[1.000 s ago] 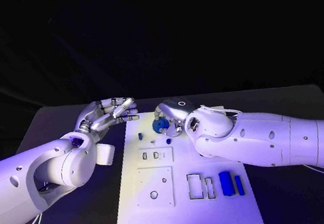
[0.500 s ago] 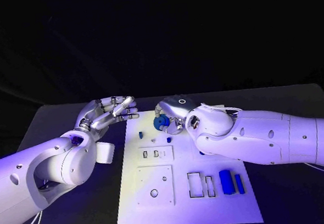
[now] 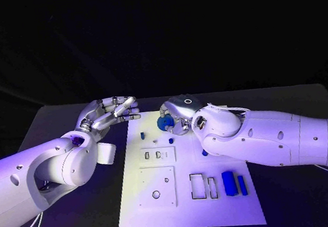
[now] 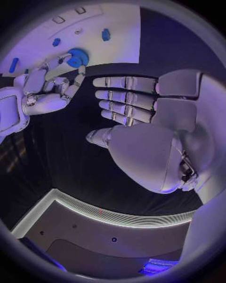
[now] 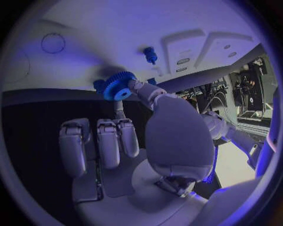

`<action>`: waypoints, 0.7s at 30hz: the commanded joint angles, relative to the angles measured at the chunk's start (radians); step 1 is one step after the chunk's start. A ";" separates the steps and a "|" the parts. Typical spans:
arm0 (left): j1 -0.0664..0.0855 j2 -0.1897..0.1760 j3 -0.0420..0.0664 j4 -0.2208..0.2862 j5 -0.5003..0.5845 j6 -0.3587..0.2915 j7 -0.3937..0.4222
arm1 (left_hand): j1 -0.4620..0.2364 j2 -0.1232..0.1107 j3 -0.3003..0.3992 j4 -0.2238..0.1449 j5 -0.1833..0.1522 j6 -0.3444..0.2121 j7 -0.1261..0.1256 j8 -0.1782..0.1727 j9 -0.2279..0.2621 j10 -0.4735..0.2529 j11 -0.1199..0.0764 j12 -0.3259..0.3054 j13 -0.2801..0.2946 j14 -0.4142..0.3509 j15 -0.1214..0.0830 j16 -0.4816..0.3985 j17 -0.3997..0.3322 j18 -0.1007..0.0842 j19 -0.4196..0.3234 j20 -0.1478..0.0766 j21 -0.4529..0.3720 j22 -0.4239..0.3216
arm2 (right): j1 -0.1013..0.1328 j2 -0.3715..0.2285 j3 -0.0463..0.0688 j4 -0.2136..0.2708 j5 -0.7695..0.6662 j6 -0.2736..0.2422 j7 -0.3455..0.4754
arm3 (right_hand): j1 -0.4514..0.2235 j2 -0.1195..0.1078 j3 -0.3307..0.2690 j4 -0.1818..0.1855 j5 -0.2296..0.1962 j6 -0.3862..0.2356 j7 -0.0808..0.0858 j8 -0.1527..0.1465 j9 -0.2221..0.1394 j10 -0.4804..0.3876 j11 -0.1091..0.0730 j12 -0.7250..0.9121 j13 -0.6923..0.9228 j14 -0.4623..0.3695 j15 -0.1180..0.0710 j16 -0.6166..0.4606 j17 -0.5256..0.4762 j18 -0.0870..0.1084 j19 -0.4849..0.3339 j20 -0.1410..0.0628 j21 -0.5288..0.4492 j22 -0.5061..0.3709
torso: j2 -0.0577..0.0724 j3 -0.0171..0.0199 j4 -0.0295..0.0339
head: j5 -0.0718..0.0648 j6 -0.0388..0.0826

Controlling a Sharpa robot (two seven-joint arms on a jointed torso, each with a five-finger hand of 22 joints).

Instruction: Assemble the parts on the task board

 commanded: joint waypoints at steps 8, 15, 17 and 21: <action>0.002 0.001 0.001 0.001 0.003 0.018 0.003 | -0.002 0.010 -0.008 0.000 -0.004 -0.008 0.003 -0.005 0.001 -0.006 0.001 -0.001 0.000 -0.009 0.001 -0.007 0.001 0.009 -0.006 0.002 -0.002 -0.001 | -0.007 -0.003 -0.004 0.000 -0.015 0.011 -0.011 | -0.007 0.005 0.000 0.004 0.002 0.043 -0.033 0.003 0.001 0.036 -0.008 0.002 0.182 0.106 -0.010 0.004 0.263 -0.014 0.105 -0.004 0.005 0.263 | 0.001 -0.0006 0.0016 | -0.003 0.000; 0.002 0.000 0.001 0.001 0.003 0.018 0.002 | -0.002 0.010 -0.008 0.000 -0.004 -0.008 0.003 -0.005 0.001 -0.006 0.001 -0.001 0.000 -0.009 0.001 -0.007 0.001 0.009 -0.006 0.002 -0.002 -0.001 | -0.008 -0.004 -0.004 0.001 -0.010 0.016 -0.011 | -0.009 0.004 -0.001 0.005 0.000 0.043 -0.033 0.002 0.001 0.036 -0.008 0.002 0.182 0.106 -0.010 0.004 0.263 -0.014 0.105 -0.004 0.005 0.263 | 0.000 -0.0013 0.0014 | -0.004 -0.001; 0.002 0.000 0.001 0.001 0.003 0.018 0.002 | -0.002 0.010 -0.008 0.000 -0.004 -0.008 0.003 -0.005 0.001 -0.006 0.001 -0.001 0.000 -0.009 0.001 -0.007 0.001 0.009 -0.006 0.002 -0.002 -0.001 | -0.008 -0.006 -0.004 0.002 -0.009 0.018 -0.011 | -0.010 0.003 -0.001 0.006 -0.001 0.043 -0.033 0.002 0.001 0.036 -0.008 0.003 0.183 0.106 -0.010 0.004 0.263 -0.014 0.105 -0.004 0.005 0.263 | 0.000 -0.0017 0.0010 | -0.004 -0.002; 0.002 -0.001 0.001 0.001 0.003 0.018 0.001 | -0.001 0.011 -0.011 0.000 -0.004 -0.009 0.003 -0.005 0.002 -0.007 0.001 -0.001 0.000 -0.011 0.001 -0.009 0.003 0.009 -0.007 0.003 -0.002 -0.001 | -0.008 -0.010 -0.004 0.006 -0.007 0.019 -0.010 | -0.010 0.003 -0.001 0.006 -0.001 0.044 -0.034 0.002 0.001 0.037 -0.008 0.003 0.184 0.106 -0.010 0.004 0.263 -0.014 0.105 -0.004 0.005 0.263 | 0.000 -0.0012 0.0010 | -0.002 -0.005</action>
